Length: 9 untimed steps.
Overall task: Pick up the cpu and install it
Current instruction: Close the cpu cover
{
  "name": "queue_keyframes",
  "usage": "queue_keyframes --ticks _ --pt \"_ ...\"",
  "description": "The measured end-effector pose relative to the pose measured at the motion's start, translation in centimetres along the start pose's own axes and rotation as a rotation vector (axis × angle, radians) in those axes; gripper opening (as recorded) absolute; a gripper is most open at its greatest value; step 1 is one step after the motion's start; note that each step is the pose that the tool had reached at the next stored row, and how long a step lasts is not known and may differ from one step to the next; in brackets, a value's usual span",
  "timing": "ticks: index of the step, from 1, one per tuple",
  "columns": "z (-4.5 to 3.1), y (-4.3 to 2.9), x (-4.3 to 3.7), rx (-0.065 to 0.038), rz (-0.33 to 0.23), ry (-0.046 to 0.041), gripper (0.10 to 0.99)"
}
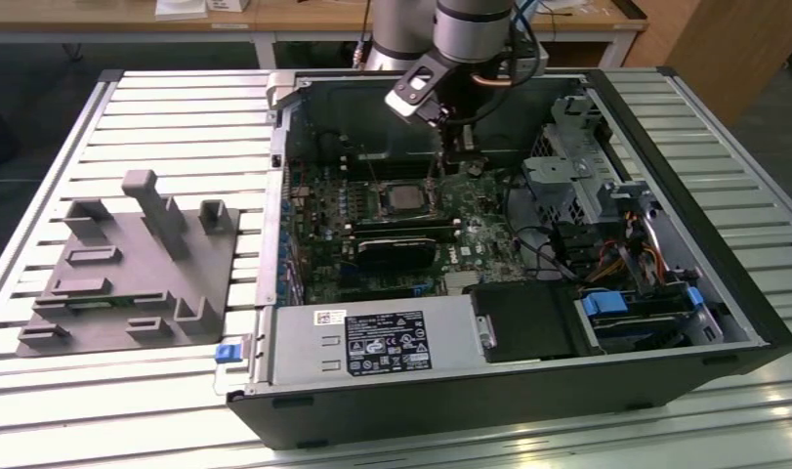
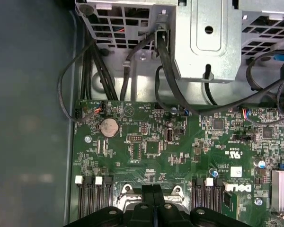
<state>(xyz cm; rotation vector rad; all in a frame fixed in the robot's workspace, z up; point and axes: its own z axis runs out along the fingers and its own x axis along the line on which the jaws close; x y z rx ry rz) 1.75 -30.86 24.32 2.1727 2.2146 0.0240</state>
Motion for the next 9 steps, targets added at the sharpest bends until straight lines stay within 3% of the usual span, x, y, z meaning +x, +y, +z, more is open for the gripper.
queue_keyframes --ticks 9 --pt "-0.02 -0.52 0.01 0.000 0.000 0.0000 0.106"
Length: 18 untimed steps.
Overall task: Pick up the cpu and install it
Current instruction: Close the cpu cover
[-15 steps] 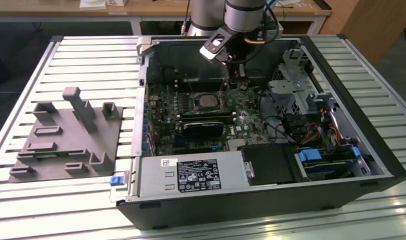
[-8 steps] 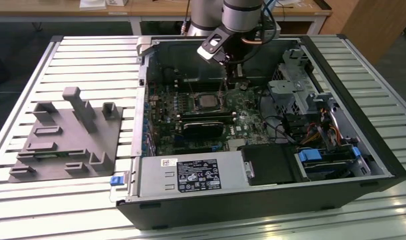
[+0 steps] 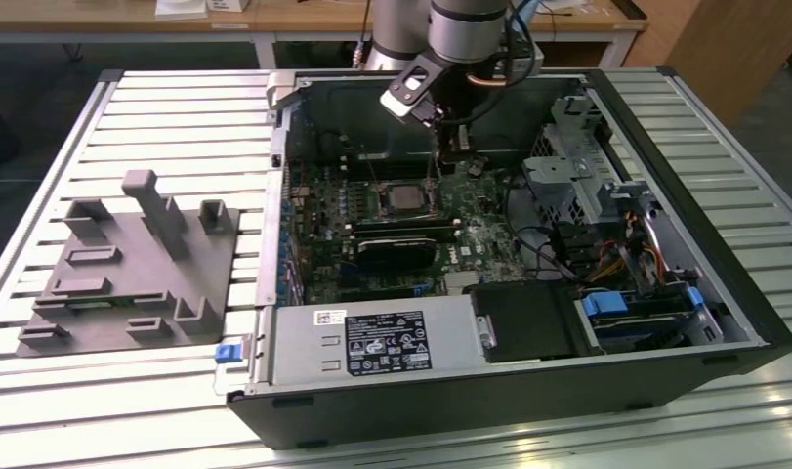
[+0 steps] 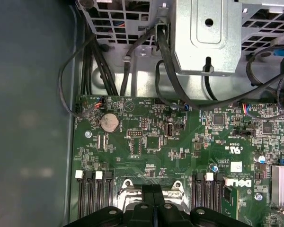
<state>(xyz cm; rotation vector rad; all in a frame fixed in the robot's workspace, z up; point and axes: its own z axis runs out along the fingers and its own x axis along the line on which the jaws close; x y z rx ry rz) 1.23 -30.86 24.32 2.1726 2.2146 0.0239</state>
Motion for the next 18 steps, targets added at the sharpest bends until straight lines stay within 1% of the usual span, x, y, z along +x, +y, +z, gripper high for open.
queue_keyframes --ticks 18 --pt "-0.03 -0.92 0.02 0.000 0.000 0.0000 0.106"
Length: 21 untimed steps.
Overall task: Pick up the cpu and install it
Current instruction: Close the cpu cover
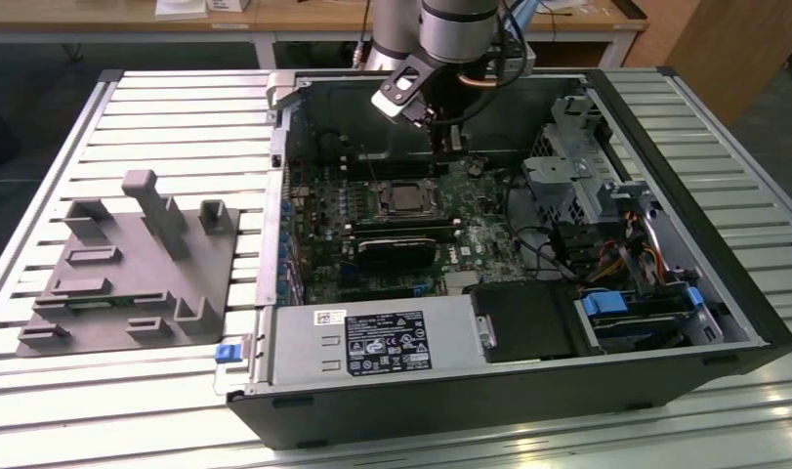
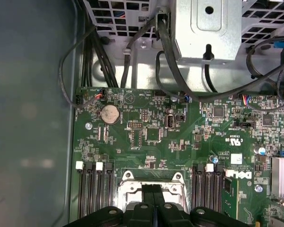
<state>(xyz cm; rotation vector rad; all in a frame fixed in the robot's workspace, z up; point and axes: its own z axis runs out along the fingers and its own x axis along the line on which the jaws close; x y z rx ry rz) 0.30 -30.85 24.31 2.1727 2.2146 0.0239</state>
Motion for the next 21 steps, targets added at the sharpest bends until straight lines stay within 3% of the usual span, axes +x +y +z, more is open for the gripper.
queue_keyframes --ticks 21 --pt "-0.01 -0.92 0.02 0.000 0.000 0.0000 0.106"
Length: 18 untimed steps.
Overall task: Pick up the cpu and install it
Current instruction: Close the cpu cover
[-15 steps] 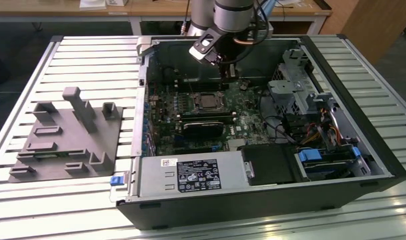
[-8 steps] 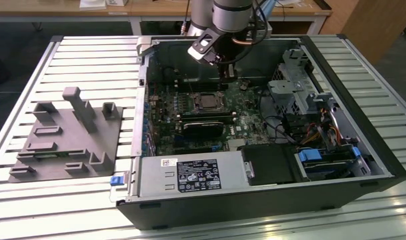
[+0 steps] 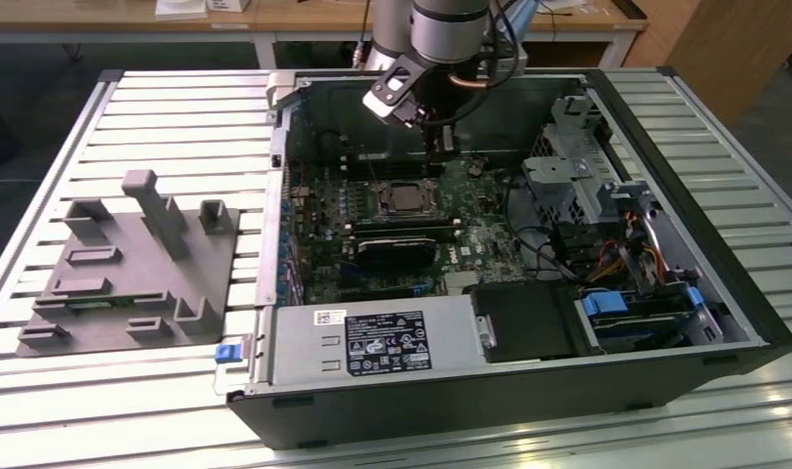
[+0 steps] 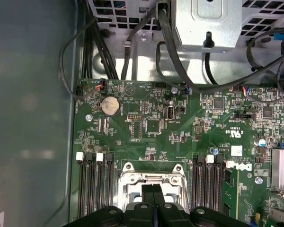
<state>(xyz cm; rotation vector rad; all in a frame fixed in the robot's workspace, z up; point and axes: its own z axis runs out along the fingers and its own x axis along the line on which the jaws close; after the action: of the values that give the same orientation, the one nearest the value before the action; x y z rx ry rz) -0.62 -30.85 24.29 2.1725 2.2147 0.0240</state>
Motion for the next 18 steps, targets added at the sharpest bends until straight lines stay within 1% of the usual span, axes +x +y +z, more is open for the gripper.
queue_keyframes --ticks 5,9,14,18 --pt "0.02 -0.46 0.00 0.000 0.000 0.0000 0.106" --pt "0.22 -0.76 0.02 -0.001 0.000 0.0000 0.106" --pt "1.08 -1.06 0.01 -0.001 0.000 0.0000 0.106" --pt "1.51 -1.80 0.04 -0.001 0.000 0.0001 0.106"
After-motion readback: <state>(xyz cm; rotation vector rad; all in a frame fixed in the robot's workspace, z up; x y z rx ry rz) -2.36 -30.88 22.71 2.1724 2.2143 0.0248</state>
